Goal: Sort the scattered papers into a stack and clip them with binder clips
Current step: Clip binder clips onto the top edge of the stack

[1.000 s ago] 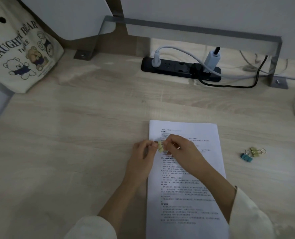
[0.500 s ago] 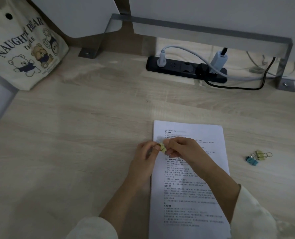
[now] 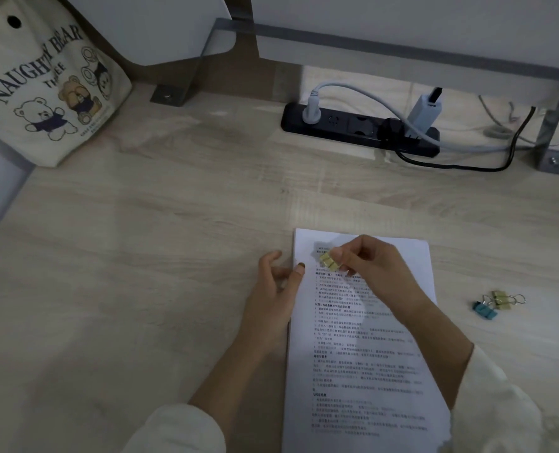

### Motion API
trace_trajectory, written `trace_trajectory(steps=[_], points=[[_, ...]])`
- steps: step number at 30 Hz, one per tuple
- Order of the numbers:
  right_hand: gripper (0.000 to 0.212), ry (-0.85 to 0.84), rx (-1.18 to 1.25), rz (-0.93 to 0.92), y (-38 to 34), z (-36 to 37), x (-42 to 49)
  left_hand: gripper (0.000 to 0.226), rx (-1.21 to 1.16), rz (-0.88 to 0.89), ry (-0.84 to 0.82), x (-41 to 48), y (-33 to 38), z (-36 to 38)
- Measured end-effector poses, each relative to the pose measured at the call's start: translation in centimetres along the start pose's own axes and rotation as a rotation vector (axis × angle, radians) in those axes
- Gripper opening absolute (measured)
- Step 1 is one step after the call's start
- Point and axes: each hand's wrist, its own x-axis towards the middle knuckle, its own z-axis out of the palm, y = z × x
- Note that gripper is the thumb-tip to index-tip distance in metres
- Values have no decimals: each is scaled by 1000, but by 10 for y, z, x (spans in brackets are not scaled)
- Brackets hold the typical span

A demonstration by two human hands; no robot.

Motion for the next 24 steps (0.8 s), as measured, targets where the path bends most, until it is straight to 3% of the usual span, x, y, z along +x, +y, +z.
trace_trajectory(steps=[6,12,24], points=[[18,-16,-293,-151,-11,-15,24,32,150,-12,-30,28,14,-4],[14,-59,-446,-263,-24,-10,44,28,442,127,-100,47,24,-6],[14,-209,-474,-362,-41,-8,69,12,47,237,-62,51,10,-3]])
